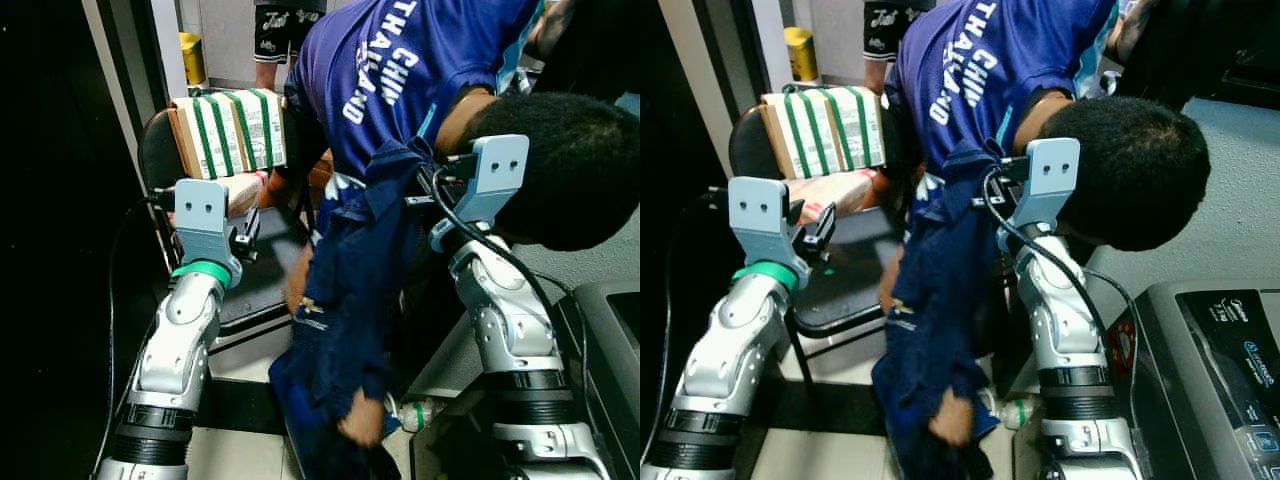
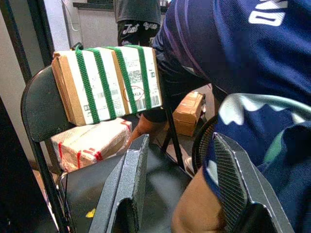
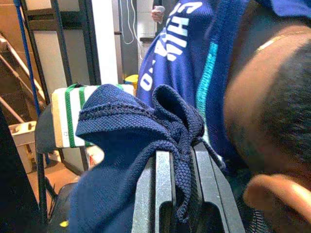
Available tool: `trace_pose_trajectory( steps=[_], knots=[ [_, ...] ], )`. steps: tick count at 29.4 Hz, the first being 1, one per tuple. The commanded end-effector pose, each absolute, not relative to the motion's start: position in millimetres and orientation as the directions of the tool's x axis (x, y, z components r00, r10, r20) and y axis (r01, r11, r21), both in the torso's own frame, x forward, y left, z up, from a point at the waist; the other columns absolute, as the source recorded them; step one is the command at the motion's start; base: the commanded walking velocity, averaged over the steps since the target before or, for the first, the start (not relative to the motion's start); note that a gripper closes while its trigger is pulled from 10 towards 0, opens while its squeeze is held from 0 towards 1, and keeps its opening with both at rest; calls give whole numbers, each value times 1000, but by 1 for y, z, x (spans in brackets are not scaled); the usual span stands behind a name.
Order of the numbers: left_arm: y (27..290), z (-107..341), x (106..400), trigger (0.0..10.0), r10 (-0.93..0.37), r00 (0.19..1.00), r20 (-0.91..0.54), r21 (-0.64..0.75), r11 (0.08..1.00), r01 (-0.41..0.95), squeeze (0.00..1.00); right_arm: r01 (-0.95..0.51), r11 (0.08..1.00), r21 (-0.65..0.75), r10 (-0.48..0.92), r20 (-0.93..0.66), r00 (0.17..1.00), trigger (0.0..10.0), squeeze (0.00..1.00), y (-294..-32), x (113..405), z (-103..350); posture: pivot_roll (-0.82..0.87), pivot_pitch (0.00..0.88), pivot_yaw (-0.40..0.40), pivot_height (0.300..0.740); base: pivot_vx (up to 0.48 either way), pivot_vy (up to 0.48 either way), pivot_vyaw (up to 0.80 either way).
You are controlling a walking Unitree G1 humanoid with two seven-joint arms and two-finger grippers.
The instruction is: Clothes washing
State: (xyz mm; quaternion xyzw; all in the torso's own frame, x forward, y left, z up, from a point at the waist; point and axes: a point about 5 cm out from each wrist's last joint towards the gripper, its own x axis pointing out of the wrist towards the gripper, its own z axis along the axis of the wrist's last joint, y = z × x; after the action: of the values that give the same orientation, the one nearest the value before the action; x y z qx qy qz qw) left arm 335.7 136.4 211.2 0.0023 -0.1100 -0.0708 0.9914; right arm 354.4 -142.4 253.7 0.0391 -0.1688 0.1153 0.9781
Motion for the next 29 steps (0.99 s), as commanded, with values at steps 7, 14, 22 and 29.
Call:
trace_pose_trajectory(
  steps=[7, 14, 22, 29],
  knots=[
    [134, 206, 335, 10000, -154, 968, 200, 15, 988, 154, 0, -223, 974, 43, 195, 350, 916, 10000, 0, -147, 354, 254, 0, 27, -30, 740, 0, 0, 0],
    [134, 206, 335, 10000, -155, 968, 200, 15, 988, 155, 0, -222, 974, 44, 193, 350, 917, 10000, 0, -147, 354, 254, 0, 26, -30, 740, 0, 0, 0],
    [133, 206, 335, 10000, -155, 968, 200, 14, 988, 155, 0, -220, 975, 41, 193, 346, 918, 10000, 0, -147, 354, 253, -2, 26, -31, 740, 0, 0, 0],
    [135, 205, 334, 10000, -154, 968, 196, 18, 988, 154, 0, -214, 976, 46, 186, 341, 922, 10000, 0, -147, 353, 250, 3, 21, -27, 740, 0, 0, 0]
  ],
)
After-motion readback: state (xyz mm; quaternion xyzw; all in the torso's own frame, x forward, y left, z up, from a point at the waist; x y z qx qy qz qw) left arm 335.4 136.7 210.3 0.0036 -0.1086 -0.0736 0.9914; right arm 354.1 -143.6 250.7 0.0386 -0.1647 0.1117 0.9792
